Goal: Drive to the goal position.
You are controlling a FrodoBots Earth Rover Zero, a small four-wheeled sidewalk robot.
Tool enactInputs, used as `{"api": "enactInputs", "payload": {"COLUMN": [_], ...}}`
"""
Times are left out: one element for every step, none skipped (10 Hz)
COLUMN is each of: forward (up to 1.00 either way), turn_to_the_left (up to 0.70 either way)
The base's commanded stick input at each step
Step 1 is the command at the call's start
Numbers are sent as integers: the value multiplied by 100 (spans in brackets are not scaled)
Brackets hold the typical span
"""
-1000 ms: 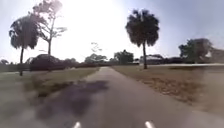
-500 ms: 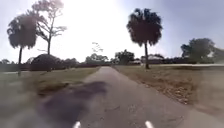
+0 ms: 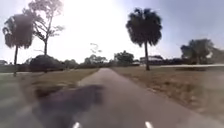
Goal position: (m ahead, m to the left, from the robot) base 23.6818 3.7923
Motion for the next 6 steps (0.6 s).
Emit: {"api": "enactInputs", "payload": {"forward": [100,100,100,100,100,100], "turn_to_the_left": [1,1,0,2,2,2]}}
